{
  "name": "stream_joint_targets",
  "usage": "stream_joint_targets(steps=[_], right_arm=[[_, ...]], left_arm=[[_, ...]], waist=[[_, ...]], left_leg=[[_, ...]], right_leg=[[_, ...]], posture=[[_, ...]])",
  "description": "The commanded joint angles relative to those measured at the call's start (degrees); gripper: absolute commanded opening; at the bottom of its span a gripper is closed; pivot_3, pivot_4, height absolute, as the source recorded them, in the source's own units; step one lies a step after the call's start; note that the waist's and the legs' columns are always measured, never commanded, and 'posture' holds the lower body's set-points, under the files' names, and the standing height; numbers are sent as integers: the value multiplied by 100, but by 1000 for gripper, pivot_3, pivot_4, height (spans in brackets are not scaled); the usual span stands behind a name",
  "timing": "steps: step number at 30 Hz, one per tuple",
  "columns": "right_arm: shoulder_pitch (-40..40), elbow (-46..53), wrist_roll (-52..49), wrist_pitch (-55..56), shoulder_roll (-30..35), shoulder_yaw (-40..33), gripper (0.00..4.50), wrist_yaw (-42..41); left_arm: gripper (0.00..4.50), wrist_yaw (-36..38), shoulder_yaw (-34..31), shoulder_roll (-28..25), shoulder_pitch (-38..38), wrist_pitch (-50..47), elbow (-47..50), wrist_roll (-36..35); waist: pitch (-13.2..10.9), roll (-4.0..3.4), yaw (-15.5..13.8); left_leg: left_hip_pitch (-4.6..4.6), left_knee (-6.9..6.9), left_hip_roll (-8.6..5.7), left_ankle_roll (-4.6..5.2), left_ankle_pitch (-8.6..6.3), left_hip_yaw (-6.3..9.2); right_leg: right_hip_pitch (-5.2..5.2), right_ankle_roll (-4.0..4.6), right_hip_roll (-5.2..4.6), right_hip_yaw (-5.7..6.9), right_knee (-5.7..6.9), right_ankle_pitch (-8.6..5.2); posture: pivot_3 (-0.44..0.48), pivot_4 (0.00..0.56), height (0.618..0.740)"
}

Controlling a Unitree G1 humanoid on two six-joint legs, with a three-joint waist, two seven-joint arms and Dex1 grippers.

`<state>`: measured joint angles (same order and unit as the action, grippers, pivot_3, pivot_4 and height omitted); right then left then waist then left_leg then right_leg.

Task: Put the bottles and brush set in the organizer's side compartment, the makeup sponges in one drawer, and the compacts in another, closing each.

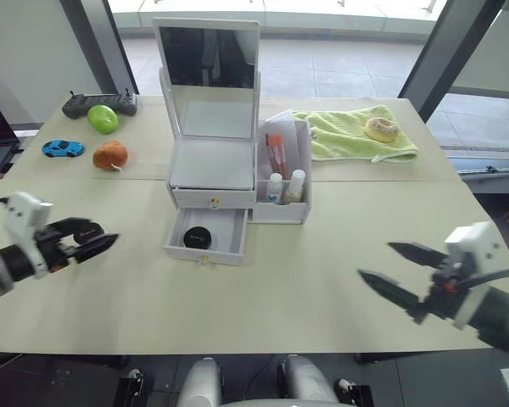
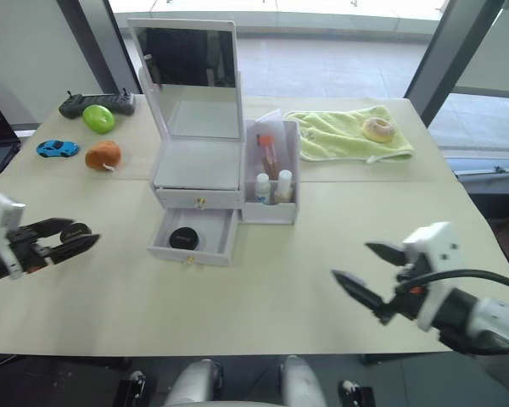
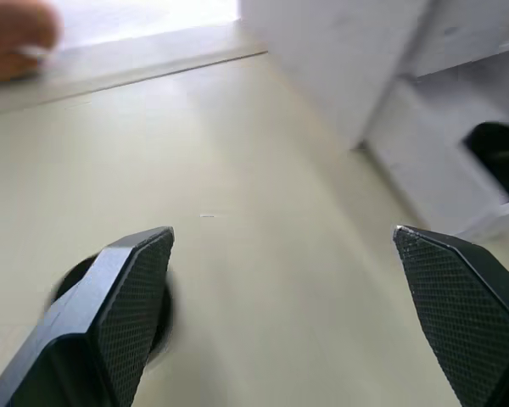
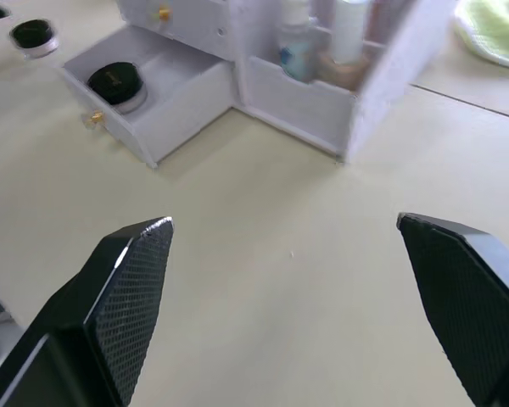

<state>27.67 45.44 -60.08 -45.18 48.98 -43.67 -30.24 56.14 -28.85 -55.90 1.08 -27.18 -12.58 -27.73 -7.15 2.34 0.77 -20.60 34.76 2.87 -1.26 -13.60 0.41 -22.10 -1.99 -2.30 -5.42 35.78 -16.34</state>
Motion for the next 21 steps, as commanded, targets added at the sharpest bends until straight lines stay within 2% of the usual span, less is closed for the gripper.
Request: stream_joint_targets(steps=[1, 3, 7, 14, 21], right_arm=[[643, -499, 278, 448, -346, -1261, 4500, -881], [839, -856, 111, 522, -529, -1855, 4500, -1161], [1039, -1103, 151, 563, -502, -2273, 4500, -1500], [816, -1223, 349, 595, -406, -2108, 4500, -1567], [435, -946, 291, 433, -284, -1677, 4500, -1350]], left_arm=[[4475, -22, -556, -439, -284, 986, -1245, 509], [4475, -55, -778, -581, -359, 1304, -1766, 580], [4475, -73, -903, -718, -268, 1726, -2435, 670], [4475, -51, -944, -818, -294, 2194, -2996, 781], [4475, 113, -859, -642, -374, 2023, -2455, 662]], waist=[[-2, 2, 2], [-4, 4, 5], [-21, -2, -8], [-21, 4, 0], [-20, 5, -1]], left_leg=[[6, -5, 2, 0, 0, -1], [16, -15, 7, -1, -1, -7], [33, -38, 10, -3, -3, -23], [34, -49, 20, -18, -11, -30], [33, -55, 16, -11, -7, -36]], right_leg=[[-3, 8, 0, 0, 0, -5], [-5, 18, -5, 3, 0, -13], [-7, 20, -25, 3, -2, -19], [-13, 21, -31, 2, -3, -19], [-8, 20, -28, 2, -2, -18]], posture=[[0, 150, 740], [0, 150, 740], [0, 150, 740], [0, 150, 740], [0, 150, 740]])
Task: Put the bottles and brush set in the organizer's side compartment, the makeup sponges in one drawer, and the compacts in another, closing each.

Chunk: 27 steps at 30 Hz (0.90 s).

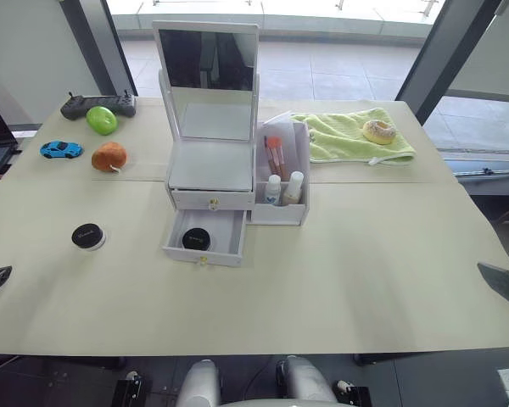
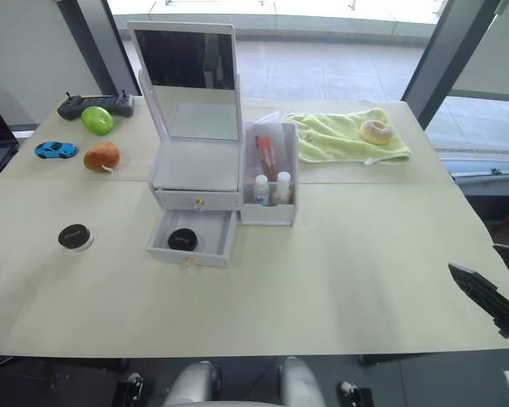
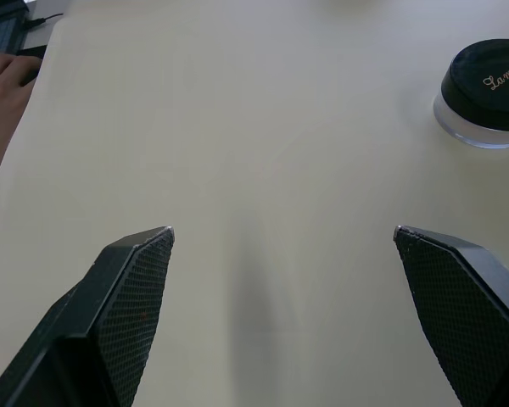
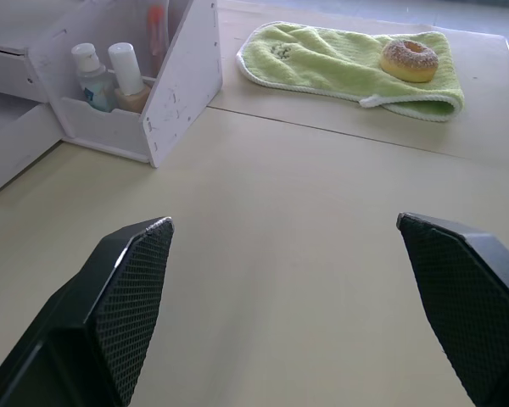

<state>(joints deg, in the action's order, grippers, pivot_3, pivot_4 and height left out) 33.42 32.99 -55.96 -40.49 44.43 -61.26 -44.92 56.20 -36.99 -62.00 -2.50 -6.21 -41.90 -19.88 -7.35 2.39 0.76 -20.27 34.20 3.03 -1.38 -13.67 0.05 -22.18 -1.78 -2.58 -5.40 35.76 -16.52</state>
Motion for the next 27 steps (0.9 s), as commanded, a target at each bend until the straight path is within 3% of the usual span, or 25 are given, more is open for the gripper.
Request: stream_joint_targets(steps=[1, 6, 10, 13, 16, 19, 27], right_arm=[[-247, 461, -237, -97, 244, 203, 4500, 210], [-1297, 1157, -964, -319, 799, 1192, 4500, 1040], [-2624, 1463, -1355, -329, 1014, 2650, 4500, 1803], [-3518, 1503, -1290, -361, 869, 3761, 4500, 2132], [-3926, 1462, -1024, -425, 786, 4445, 4500, 2242], [-4038, 1425, -827, -409, 776, 4742, 4500, 2219], [-4299, 1404, -722, -392, 680, 5078, 4500, 2147]], left_arm=[[4475, 107, -3, 73, -20, -228, 750, -202], [4475, -290, 444, 823, -57, -1151, 2641, -491], [4475, -602, 702, 1213, 108, -1609, 3293, -563], [4475, -941, 883, 1382, 425, -1461, 3120, -346], [4475, -1174, 1053, 1472, 690, -1274, 2914, -128], [4475, -1400, 1108, 1538, 936, -1075, 2711, 16], [4475, -1631, 1371, 1687, 1217, -730, 2104, 325]], waist=[[0, -2, 3], [5, -16, 8], [12, 12, 31], [21, 27, 51], [25, 20, 32], [26, 19, -5], [28, 21, 13]], left_leg=[[0, 0, 0, 0, 0, 0], [-7, 1, -4, 6, 4, -8], [-12, 3, -2, 9, 6, -4], [-7, 6, -3, 10, 6, 7], [-5, 14, -8, 11, 7, 11], [-10, 21, -14, 11, 7, 11], [-18, 44, -8, 11, 7, 14]], right_leg=[[0, 0, 0, 0, 0, 0], [15, -5, -5, -9, 8, 3], [16, -46, 15, -7, 14, 29], [8, -44, 24, -8, 15, 31], [6, -47, 22, -10, 14, 34], [8, -12, 14, -8, 14, 55], [8, -16, 16, 1, 18, 62]], posture=[[0, 150, 740], [0, 150, 740], [0, 150, 740], [0, 150, 740], [0, 150, 740], [0, 150, 740], [0, 150, 740]])
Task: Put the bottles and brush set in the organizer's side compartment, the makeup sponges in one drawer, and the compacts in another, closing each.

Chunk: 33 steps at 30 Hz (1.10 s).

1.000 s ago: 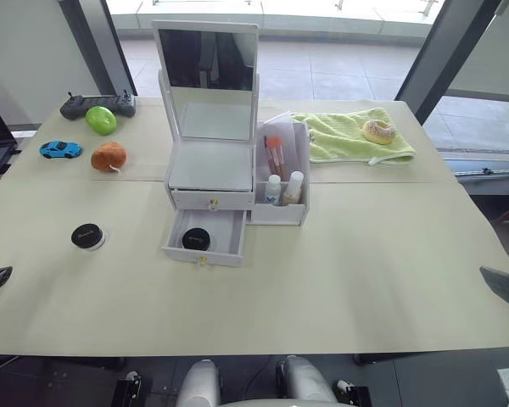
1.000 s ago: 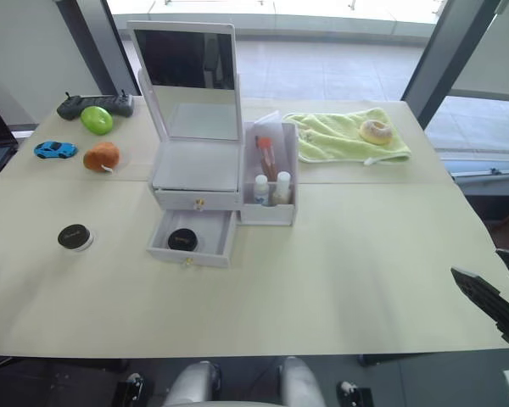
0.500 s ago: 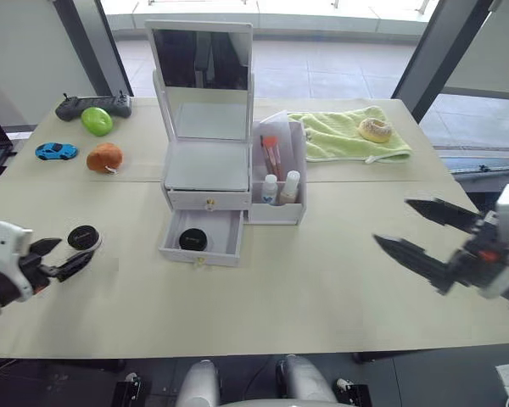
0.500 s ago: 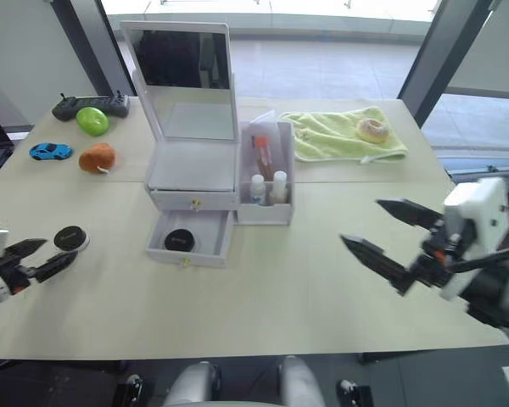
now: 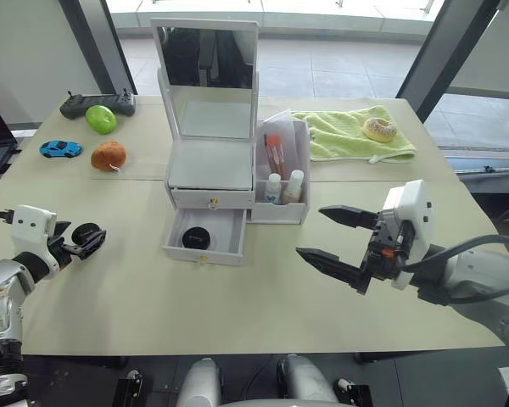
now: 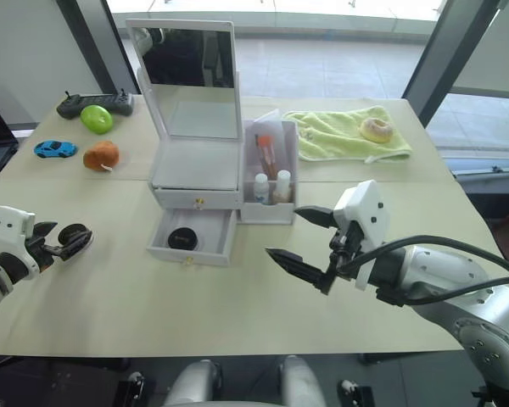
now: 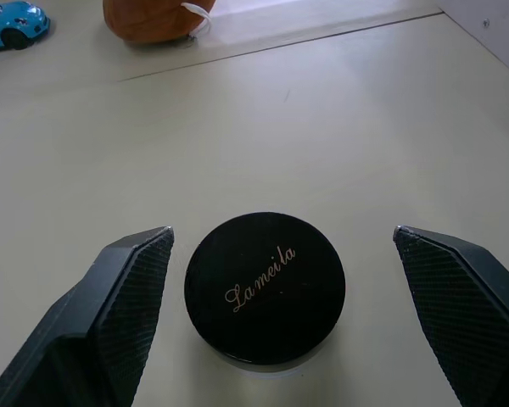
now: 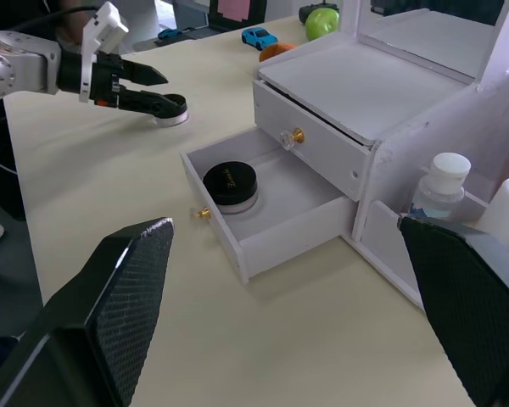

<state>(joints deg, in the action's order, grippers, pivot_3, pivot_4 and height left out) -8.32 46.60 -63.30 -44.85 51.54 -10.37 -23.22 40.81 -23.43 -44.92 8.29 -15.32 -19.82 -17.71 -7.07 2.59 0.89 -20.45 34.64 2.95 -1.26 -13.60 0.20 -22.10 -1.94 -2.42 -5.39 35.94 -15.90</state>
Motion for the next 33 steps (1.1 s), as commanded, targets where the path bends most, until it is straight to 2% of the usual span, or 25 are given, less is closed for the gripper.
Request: stream_joint_targets(steps=[1, 12, 19, 28, 31, 33], right_arm=[[-152, 42, 15, 38, -39, 8, 4500, -28], [-356, 59, -210, -67, 47, 62, 4500, -264], [-334, 3, -96, -102, 90, 134, 4500, -481], [-283, 3, -80, -99, 88, 110, 4500, -424], [-291, 8, -99, -104, 93, 95, 4500, -408], [-300, 9, -104, -105, 97, 87, 4500, -401]], left_arm=[[4475, -112, 43, -5, 167, 200, -174, 130], [4475, -305, 204, 440, 415, 348, -814, 159], [4475, -509, 308, 459, 838, 524, -1340, 348], [4475, -563, 370, 465, 979, 674, -1607, 409], [3911, -579, 338, 448, 969, 677, -1692, 393], [3300, -580, 329, 432, 946, 656, -1726, 386]], waist=[[0, 0, -1], [5, -4, -15], [7, -8, -15], [9, -10, -6], [9, -10, -3], [10, -12, -1]], left_leg=[[0, 0, 0, 0, 0, 0], [-6, 9, -4, 0, 0, 5], [-6, 11, -7, 0, 0, 7], [-6, 12, -8, 0, 0, 9], [-6, 12, -8, 0, 0, 9], [-6, 12, -8, 0, 0, 9]], right_leg=[[0, 0, 0, 0, 0, 0], [2, 3, -2, 1, 3, 5], [5, 1, -1, 2, 4, 5], [5, 0, 1, 2, 6, 6], [5, -1, 0, 2, 6, 6], [5, -1, 1, 2, 6, 6]], posture=[[0, 150, 740], [0, 150, 740], [0, 150, 740], [0, 150, 740], [0, 150, 740], [0, 150, 740]])
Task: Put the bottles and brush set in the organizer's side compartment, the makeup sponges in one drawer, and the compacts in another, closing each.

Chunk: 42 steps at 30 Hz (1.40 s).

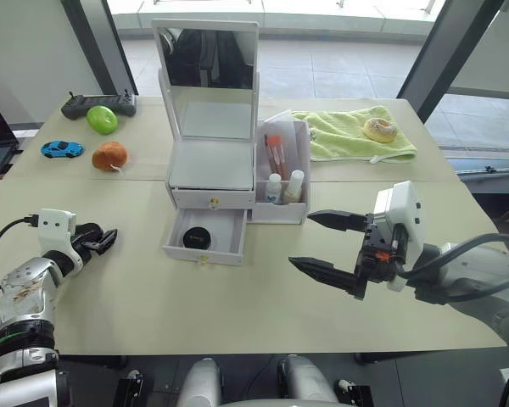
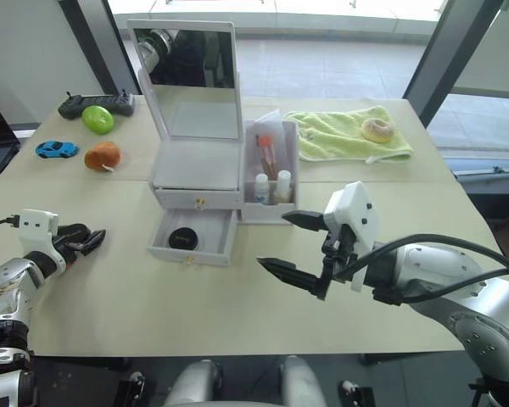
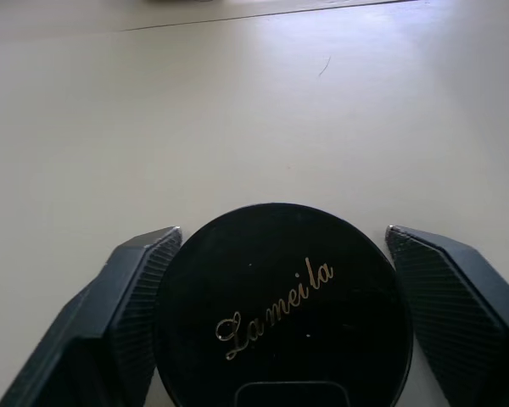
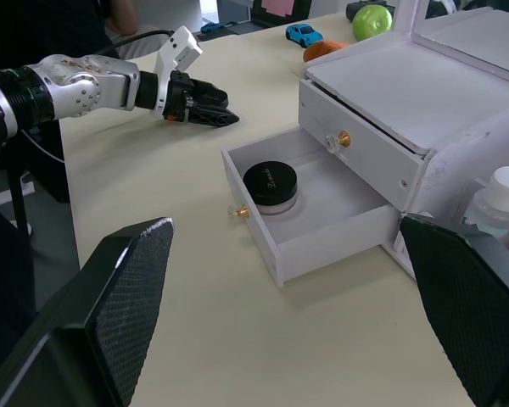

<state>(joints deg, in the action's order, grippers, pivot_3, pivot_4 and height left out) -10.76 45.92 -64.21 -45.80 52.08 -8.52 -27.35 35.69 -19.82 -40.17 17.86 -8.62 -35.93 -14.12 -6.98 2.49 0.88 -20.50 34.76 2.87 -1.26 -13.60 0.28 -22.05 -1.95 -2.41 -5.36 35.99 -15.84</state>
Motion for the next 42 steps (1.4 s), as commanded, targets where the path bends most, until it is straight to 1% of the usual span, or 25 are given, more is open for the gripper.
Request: stream_joint_targets(steps=[1, 2, 5, 8, 12, 15, 18, 21, 23, 26, 30, 35, 39, 42], right_arm=[[-65, 76, -15, -9, 45, -99, 4500, 16], [-74, 73, -17, -10, 47, -100, 4500, 17], [-95, 53, -5, -9, 53, -91, 4500, -1], [-115, 24, 13, -8, 59, -83, 4500, -25], [-118, -18, 41, -6, 80, -83, 4500, -62], [-115, -28, 68, -8, 83, -79, 4500, -61], [-104, -47, 124, -9, 76, -68, 4500, -61], [-89, -68, 174, -1, 60, -56, 4500, -71], [-71, -61, 241, 1, 42, -28, 4500, -44], [-44, -15, 284, -4, 12, -21, 4500, 33], [27, 150, 225, -34, -10, -76, 4500, 276], [223, 419, 50, -60, 9, -261, 4500, 664], [312, 546, -77, -62, 13, -335, 4500, 908], [500, 706, -166, -40, -12, -414, 4500, 1173]], left_arm=[[2991, -57, -38, -46, -24, -27, -120, 17], [2925, -50, -41, -48, -38, -31, -120, 12], [2927, -25, -58, -43, -76, -21, -15, -22], [2927, -7, -55, -54, -60, -2, 307, -67], [2927, 304, 2, -81, 6, -186, 1291, -338], [2927, 792, 70, -169, -75, -568, 2283, -731], [2927, 1500, 299, -338, -151, -1019, 3170, -1160], [2927, 1919, 643, -388, -55, -1490, 3747, -1473], [2927, 2268, 1242, -202, 186, -1496, 3994, -1446], [2927, 2537, 1840, 117, 535, -1417, 3956, -1292], [2927, 2882, 2511, 411, 988, -935, 3297, -766], [2927, 3192, 2841, 545, 1379, -450, 2484, -363], [2927, 3368, 2909, 613, 1571, -204, 2106, -211], [2927, 3459, 2998, 779, 1788, -93, 1803, -114]], waist=[[2, -4, 1], [4, -7, 1], [5, -10, 2], [5, -9, 4], [0, 2, -14], [1, 4, -20], [1, 1, 1], [2, -19, 15], [1, -28, 9], [2, -29, -18], [2, -28, -2], [4, -35, 31], [4, -35, 18], [4, -36, -18]], left_leg=[[0, 0, 0, 0, 0, 0], [1, -1, 0, 0, 0, 0], [1, -1, 0, 0, 0, 0], [0, -1, 0, 0, 0, 0], [-8, 2, 1, 0, 0, 4], [-24, 12, -1, 0, 0, 13], [-27, 11, -2, 0, 0, 13], [-24, 9, -1, 0, 0, 13], [-23, 10, -3, 0, 0, 11], [-28, 19, -7, 1, 1, 13], [-44, 29, -8, 2, 1, 22], [-59, 22, -6, 3, 1, 30], [-57, 32, -6, 4, 1, 37], [-57, 39, -7, 4, 2, 46]], right_leg=[[0, 0, 0, 0, 0, 0], [0, -1, 1, 0, 0, -1], [0, -3, 1, 0, 1, -2], [0, -5, 0, 0, 0, -3], [-4, 0, 1, 3, 1, 0], [-5, -1, -2, 11, -2, 2], [-6, -1, -1, 8, -3, 3], [-6, -2, 2, 6, -2, 2], [-5, -13, 3, 4, -3, -4], [-4, -27, 6, 3, -5, -12], [-6, -20, 17, 0, -7, -5], [-5, -26, 33, -9, -6, -9], [-7, -26, 33, -7, -6, -9], [-7, -27, 34, -3, -7, -10]], posture=[[0, 150, 740], [0, 150, 740], [0, 150, 740], [0, 150, 740], [0, 150, 740], [0, 150, 740], [0, 150, 740], [0, 150, 740], [0, 150, 740], [0, 150, 740], [0, 150, 740], [0, 150, 740], [0, 150, 740], [0, 150, 740]])
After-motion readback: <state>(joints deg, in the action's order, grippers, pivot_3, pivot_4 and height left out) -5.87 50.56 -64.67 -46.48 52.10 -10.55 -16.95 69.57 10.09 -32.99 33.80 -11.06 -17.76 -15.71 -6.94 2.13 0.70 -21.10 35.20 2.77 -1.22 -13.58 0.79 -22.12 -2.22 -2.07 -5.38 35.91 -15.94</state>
